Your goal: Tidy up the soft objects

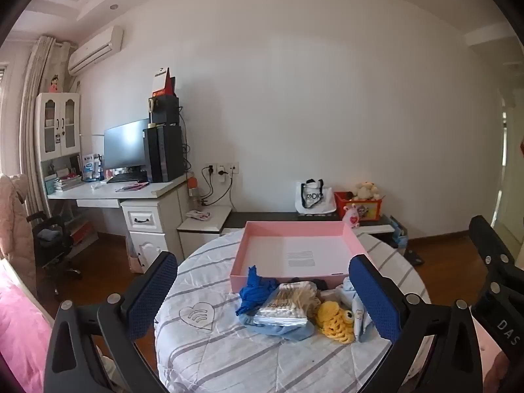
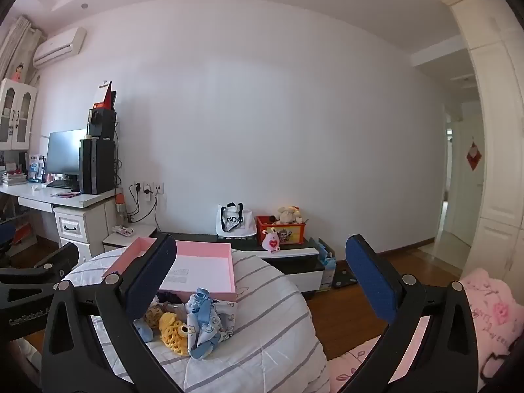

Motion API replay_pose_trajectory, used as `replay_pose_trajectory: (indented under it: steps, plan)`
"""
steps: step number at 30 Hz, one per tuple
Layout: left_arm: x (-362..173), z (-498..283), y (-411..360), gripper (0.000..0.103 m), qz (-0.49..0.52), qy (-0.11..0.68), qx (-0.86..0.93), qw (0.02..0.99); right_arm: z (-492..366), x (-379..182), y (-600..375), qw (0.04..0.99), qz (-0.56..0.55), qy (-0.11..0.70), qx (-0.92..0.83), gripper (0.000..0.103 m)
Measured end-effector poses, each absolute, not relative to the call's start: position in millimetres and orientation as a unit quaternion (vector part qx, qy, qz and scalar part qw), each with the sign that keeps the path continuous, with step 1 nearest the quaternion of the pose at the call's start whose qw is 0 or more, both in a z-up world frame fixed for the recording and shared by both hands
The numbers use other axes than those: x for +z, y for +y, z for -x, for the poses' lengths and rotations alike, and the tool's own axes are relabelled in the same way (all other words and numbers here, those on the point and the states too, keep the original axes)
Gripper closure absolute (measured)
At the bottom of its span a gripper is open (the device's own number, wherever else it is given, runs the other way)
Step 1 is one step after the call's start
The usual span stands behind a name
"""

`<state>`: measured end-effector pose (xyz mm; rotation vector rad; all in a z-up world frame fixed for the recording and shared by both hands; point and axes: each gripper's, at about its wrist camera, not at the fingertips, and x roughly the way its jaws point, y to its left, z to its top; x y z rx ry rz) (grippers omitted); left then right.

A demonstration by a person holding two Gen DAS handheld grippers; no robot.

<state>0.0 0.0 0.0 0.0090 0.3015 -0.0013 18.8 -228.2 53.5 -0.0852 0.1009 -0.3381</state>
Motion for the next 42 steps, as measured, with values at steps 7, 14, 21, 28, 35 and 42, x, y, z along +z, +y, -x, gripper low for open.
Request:
replay_pose_trajectory:
  steps: [7,14,21,28,35,42]
  plan:
    - [0,0,1,0.0,-0.005,0.155,-0.008,0.988,-19,53,-229,0.984,0.044,0.049,-0.167,0.0]
    - [1,7,15,0.0,0.001,0.143,-0.004,0.99,-14,61,-224,0.985,0.039,0.047,-0.163,0.0]
    - [-1,7,6,0.0,-0.007,0.136,-0.007,0.991,-16,55,-225,0.986,0.043,0.048,-0.157,0.0]
    - [1,8,4,0.0,-0.006,0.136,-0.011,0.991,-15,57,-224,0.986,0.043,0.047,-0.156,0.0]
    - [2,7,6,0.0,-0.004,0.138,-0.015,0.99,-17,57,-224,0.986,0.042,0.053,-0.152,0.0]
    - [3,7,4,0.0,-0.006,0.135,-0.012,0.991,-16,57,-224,0.987,0.042,0.055,-0.146,0.0]
